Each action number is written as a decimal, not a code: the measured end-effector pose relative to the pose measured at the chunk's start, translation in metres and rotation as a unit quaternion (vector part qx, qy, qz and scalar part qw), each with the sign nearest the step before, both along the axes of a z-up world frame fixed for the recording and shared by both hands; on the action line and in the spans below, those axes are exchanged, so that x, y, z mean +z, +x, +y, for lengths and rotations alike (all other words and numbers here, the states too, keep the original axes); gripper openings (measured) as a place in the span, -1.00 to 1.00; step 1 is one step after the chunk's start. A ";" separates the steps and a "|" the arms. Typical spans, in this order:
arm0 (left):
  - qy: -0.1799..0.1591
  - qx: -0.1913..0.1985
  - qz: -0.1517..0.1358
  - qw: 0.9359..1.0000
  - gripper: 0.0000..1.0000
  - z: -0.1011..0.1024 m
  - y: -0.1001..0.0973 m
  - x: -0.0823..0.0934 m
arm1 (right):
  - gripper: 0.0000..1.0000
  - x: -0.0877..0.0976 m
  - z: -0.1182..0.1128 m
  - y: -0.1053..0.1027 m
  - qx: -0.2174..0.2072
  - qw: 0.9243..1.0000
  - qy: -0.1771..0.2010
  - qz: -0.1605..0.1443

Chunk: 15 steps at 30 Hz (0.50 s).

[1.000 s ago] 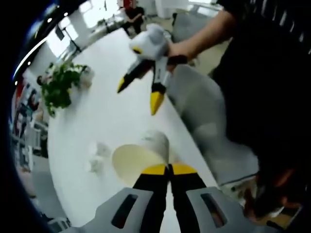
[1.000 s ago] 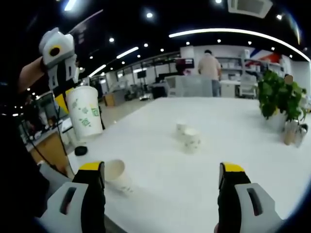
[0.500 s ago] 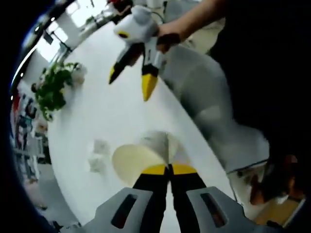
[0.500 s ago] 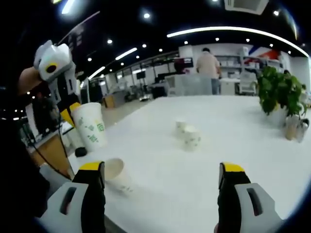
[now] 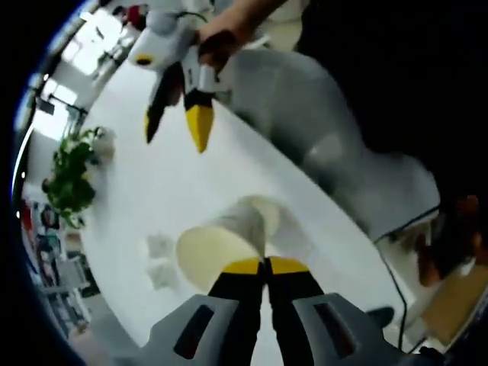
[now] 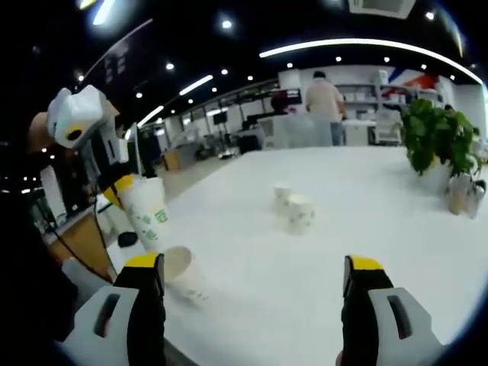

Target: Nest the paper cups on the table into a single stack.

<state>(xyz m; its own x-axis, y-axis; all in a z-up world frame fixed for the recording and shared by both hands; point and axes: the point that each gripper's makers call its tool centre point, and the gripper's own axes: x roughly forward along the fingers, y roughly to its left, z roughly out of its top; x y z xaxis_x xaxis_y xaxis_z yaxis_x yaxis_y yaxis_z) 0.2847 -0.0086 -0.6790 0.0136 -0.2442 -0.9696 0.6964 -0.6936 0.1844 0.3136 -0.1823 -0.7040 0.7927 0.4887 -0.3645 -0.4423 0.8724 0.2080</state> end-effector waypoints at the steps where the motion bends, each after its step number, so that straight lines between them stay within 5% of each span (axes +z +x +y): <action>1: 0.004 -0.004 -0.005 1.000 -1.00 0.000 0.001 -0.002 | 0.91 0.000 0.000 0.000 0.001 1.000 0.000 0.000; 15: 0.023 -0.077 -0.029 0.996 -1.00 0.000 0.001 -0.018 | 0.91 -0.006 -0.005 -0.001 -0.002 1.000 0.006 0.004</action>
<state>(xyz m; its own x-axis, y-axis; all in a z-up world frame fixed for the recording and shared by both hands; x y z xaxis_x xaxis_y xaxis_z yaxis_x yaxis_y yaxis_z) 0.2857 -0.0089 -0.6967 0.0360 -0.2030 -0.9785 0.5701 -0.8000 0.1870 0.3124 -0.1868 -0.7096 0.7916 0.4893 -0.3658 -0.4366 0.8720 0.2215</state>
